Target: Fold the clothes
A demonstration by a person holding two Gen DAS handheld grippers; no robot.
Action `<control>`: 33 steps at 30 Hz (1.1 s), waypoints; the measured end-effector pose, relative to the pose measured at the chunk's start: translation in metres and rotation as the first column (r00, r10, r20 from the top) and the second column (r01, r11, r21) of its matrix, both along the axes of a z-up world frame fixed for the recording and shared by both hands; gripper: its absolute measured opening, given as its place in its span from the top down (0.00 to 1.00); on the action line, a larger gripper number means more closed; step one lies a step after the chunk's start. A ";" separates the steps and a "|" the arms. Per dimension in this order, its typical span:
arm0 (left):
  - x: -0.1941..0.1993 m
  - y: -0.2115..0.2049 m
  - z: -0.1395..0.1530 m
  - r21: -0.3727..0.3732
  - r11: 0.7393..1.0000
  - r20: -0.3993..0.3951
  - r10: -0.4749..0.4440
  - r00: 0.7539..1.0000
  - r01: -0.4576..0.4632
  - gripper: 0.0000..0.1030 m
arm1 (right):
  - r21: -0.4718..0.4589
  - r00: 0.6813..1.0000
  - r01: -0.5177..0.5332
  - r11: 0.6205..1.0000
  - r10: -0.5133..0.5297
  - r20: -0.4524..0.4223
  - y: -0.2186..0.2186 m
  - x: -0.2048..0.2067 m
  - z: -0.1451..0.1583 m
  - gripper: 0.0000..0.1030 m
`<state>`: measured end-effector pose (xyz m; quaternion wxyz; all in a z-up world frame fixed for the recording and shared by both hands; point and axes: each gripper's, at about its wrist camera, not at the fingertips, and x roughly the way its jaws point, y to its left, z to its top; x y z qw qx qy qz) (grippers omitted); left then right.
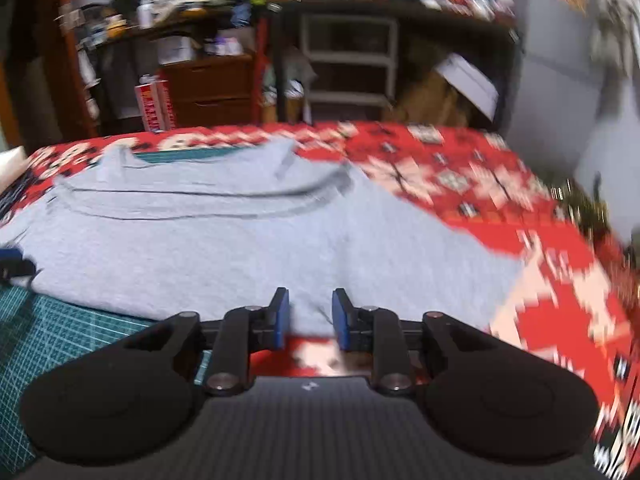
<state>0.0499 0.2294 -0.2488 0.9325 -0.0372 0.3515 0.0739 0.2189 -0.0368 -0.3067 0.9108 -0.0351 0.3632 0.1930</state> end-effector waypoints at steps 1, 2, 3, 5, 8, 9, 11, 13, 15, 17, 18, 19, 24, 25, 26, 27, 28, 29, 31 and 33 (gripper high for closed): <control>0.000 0.001 -0.001 -0.001 1.000 -0.003 0.003 1.000 -0.003 0.65 | 0.015 1.000 0.018 1.000 -0.018 -0.006 -0.007 0.001 -0.001 0.81; -0.001 0.002 -0.002 -0.002 1.000 -0.005 0.006 1.000 -0.006 0.65 | 0.028 1.000 0.029 0.999 -0.029 -0.008 -0.012 0.001 -0.002 0.82; -0.001 0.003 -0.003 -0.002 1.000 -0.007 0.009 1.000 -0.009 0.65 | 0.042 0.999 0.039 0.998 -0.039 -0.010 -0.017 0.001 -0.002 0.85; -0.002 0.003 -0.005 0.005 1.000 -0.009 0.005 1.000 -0.005 0.64 | 0.058 0.998 0.057 0.997 -0.057 -0.009 -0.024 -0.001 -0.002 0.85; -0.003 0.001 -0.006 0.021 1.000 -0.009 -0.005 1.000 0.005 0.64 | 0.052 0.998 0.059 0.997 -0.060 0.028 -0.024 -0.006 0.001 0.86; -0.003 0.001 -0.006 0.026 1.000 -0.009 -0.008 1.000 0.008 0.64 | 0.046 0.998 0.042 0.998 -0.044 0.047 -0.021 -0.008 0.003 0.90; -0.003 0.001 -0.006 0.024 1.000 -0.006 -0.005 1.000 0.005 0.64 | 0.041 0.998 -0.003 0.999 0.000 0.062 -0.013 -0.008 0.007 0.92; -0.004 0.001 -0.007 0.024 1.000 -0.002 -0.004 1.000 0.004 0.64 | 0.036 0.997 -0.040 0.999 0.038 0.065 -0.005 -0.004 0.009 0.93; -0.004 0.001 -0.007 0.026 1.000 0.001 -0.005 1.000 0.005 0.64 | 0.014 0.997 -0.064 0.998 0.064 0.051 0.003 0.001 0.008 0.93; -0.004 0.001 -0.007 0.026 1.000 0.003 -0.006 1.000 0.006 0.64 | 0.000 0.998 -0.056 0.998 0.056 0.018 0.003 0.007 0.003 0.93; -0.005 0.001 -0.007 0.026 1.000 0.004 -0.006 1.000 0.006 0.64 | -0.007 0.999 -0.051 0.999 0.051 0.002 0.002 0.010 0.000 0.93; -0.005 0.001 -0.007 0.026 1.000 0.005 -0.006 1.000 0.006 0.64 | -0.009 0.999 -0.044 0.999 0.044 -0.005 0.000 0.010 -0.001 0.93; -0.009 0.003 -0.002 0.004 1.000 0.037 0.019 0.999 -0.020 0.65 | -0.013 0.998 -0.032 0.999 0.032 0.062 -0.008 0.001 0.016 0.91; -0.009 0.003 0.001 0.005 1.000 0.050 0.026 0.998 -0.026 0.65 | -0.020 0.996 -0.038 0.999 0.040 0.083 -0.007 -0.002 0.023 0.91; -0.009 0.003 0.004 0.005 1.000 0.066 0.028 0.997 -0.029 0.64 | -0.022 0.993 -0.050 0.998 0.052 0.106 -0.004 -0.003 0.032 0.91; -0.007 0.002 0.007 0.005 1.000 0.078 0.026 0.997 -0.026 0.64 | -0.024 0.989 -0.063 0.998 0.066 0.129 -0.001 -0.004 0.041 0.91; -0.005 0.001 0.009 0.006 1.000 0.089 0.022 0.996 -0.023 0.64 | -0.019 0.986 -0.077 0.997 0.079 0.144 0.005 -0.004 0.049 0.90; -0.001 0.000 0.011 0.005 1.000 0.093 0.019 0.995 -0.020 0.61 | -0.012 0.983 -0.092 0.996 0.093 0.159 0.010 -0.003 0.058 0.89; 0.009 -0.002 0.013 0.004 1.000 0.104 0.017 0.994 -0.018 0.60 | 0.024 0.978 -0.131 0.991 0.125 0.167 0.027 0.001 0.070 0.86; 0.020 -0.006 0.009 0.012 1.000 0.108 0.025 0.994 -0.027 0.59 | 0.043 0.974 -0.168 0.985 0.159 0.164 0.046 0.002 0.072 0.86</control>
